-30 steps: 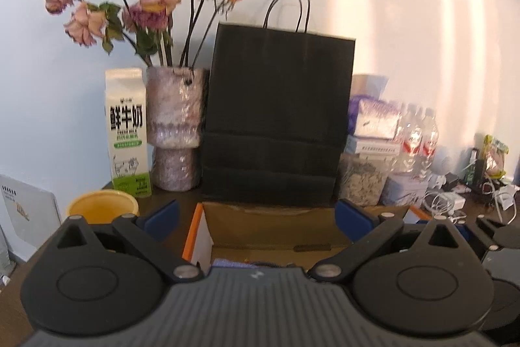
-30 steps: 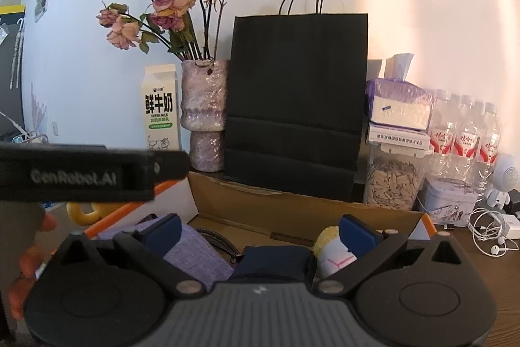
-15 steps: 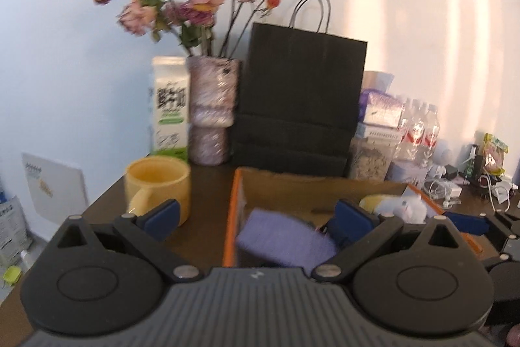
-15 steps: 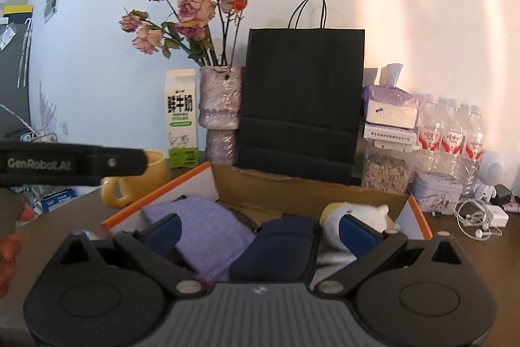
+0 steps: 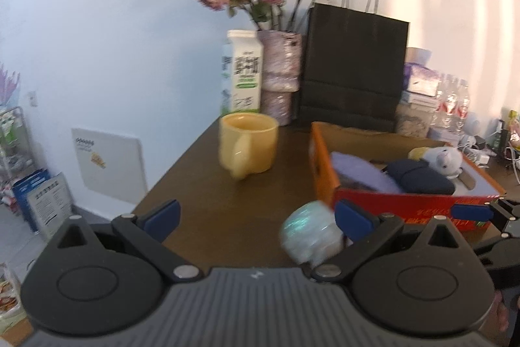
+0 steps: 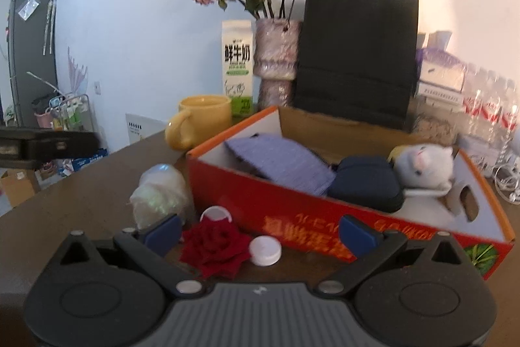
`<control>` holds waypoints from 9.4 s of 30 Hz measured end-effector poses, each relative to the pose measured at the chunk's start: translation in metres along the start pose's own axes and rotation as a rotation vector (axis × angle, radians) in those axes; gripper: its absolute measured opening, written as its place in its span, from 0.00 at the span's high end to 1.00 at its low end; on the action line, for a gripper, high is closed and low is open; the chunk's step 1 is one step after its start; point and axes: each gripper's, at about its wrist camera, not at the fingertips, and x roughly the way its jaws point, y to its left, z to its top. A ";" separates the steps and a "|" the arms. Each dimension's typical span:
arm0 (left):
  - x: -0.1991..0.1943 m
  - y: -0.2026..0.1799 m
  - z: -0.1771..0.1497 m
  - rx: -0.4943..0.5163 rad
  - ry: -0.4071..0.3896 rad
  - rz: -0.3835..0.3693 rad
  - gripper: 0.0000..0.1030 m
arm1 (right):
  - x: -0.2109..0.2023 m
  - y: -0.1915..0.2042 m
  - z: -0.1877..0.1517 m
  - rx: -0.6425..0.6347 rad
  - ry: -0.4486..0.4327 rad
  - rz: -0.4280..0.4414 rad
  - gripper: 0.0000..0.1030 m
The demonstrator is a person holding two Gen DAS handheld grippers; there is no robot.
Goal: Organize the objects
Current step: 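Withdraw both tools from the box toward the items on the table, then close the right tool on the red fabric rose, then close the left tool on a white bottle cap, then carry the cap into the box with the left tool while the right tool carries the rose in, then withdraw both tools and close the right tool on another white bottle cap, then close the left tool on the clear plastic-wrapped bundle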
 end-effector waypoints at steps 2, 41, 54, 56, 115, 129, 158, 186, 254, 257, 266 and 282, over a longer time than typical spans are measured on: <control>-0.006 0.011 -0.004 -0.011 0.005 0.013 0.00 | 0.004 0.003 -0.002 0.004 0.015 -0.004 0.00; 0.008 0.010 -0.019 -0.024 0.088 0.031 0.00 | 0.011 0.023 -0.003 -0.044 -0.009 0.095 0.58; 0.041 -0.030 -0.020 0.010 0.131 0.009 0.00 | -0.024 -0.042 -0.022 0.036 -0.051 0.023 0.58; 0.046 -0.037 -0.021 0.015 0.141 0.001 0.00 | -0.024 -0.048 -0.023 0.049 -0.054 0.022 0.58; 0.062 -0.165 -0.058 0.338 0.127 -0.412 0.72 | -0.045 -0.096 -0.026 0.177 -0.110 -0.002 0.56; 0.031 -0.140 -0.041 0.192 0.023 -0.306 0.71 | -0.050 -0.096 -0.027 0.143 -0.126 -0.037 0.56; 0.085 -0.160 0.071 0.100 -0.158 -0.284 0.71 | 0.001 -0.103 0.068 0.082 -0.205 -0.088 0.56; 0.151 -0.144 0.070 0.063 -0.108 -0.165 0.00 | 0.058 -0.123 0.064 0.092 -0.118 -0.137 0.00; 0.029 -0.012 -0.011 0.018 0.075 -0.036 0.00 | 0.052 0.002 -0.009 0.015 0.126 0.013 0.74; 0.033 -0.017 -0.012 0.023 0.086 -0.039 0.00 | 0.045 0.003 -0.009 0.012 0.092 0.023 0.74; 0.048 -0.034 -0.011 0.042 0.116 -0.044 0.00 | 0.012 -0.007 -0.007 0.024 -0.022 0.034 0.74; 0.083 -0.056 -0.011 0.017 0.151 -0.007 0.00 | -0.026 -0.060 -0.023 0.064 -0.082 -0.062 0.74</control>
